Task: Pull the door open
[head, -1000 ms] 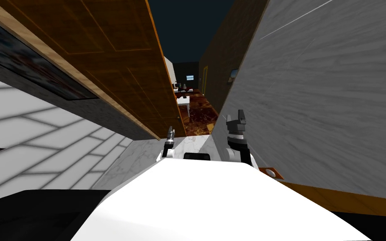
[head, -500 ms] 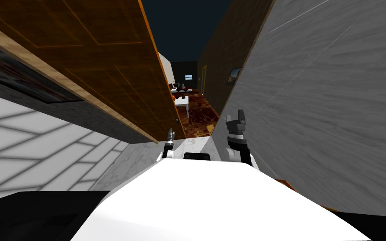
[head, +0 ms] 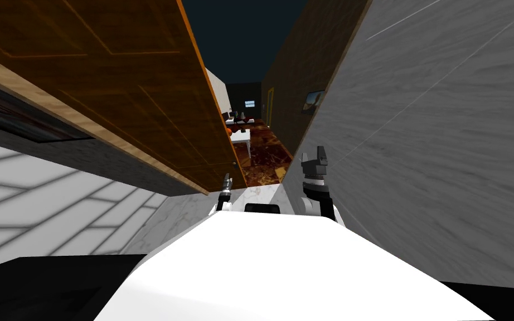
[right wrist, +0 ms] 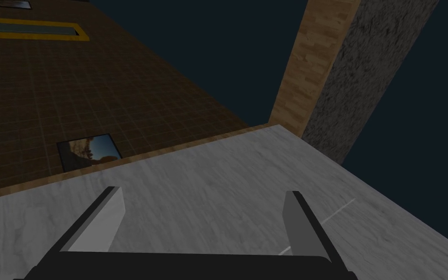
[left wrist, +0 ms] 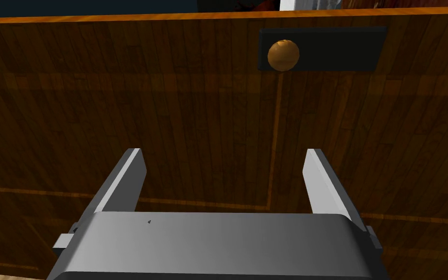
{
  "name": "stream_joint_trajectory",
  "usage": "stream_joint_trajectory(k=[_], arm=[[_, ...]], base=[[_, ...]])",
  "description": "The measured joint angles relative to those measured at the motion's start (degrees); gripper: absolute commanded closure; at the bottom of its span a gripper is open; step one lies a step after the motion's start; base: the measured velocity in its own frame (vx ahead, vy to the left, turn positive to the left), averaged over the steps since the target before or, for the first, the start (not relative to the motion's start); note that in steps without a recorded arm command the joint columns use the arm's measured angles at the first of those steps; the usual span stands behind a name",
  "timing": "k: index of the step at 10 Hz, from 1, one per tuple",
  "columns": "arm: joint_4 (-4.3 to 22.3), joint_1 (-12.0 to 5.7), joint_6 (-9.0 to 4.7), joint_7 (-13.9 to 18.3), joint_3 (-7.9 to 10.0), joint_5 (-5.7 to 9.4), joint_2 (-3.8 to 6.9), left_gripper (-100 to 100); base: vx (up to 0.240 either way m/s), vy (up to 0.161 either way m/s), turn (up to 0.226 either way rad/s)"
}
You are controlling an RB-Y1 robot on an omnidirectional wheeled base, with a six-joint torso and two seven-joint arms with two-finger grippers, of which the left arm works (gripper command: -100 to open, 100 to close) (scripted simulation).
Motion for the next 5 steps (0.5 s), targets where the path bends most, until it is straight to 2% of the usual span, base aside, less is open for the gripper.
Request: stream_joint_trajectory(k=[1,3,5], arm=[[1.8,-0.50,-0.51,0.3,0.18,0.09,0.18,-100],[3.4,-0.46,-0.59,0.8,0.43,0.19,0.16,-100],[5.0,-0.71,-1.07,0.9,0.56,0.23,0.04,-100]], base=[[0.141,0.036,-0.046],[0.123,0.021,-0.021],[0.057,0.010,-0.018]])
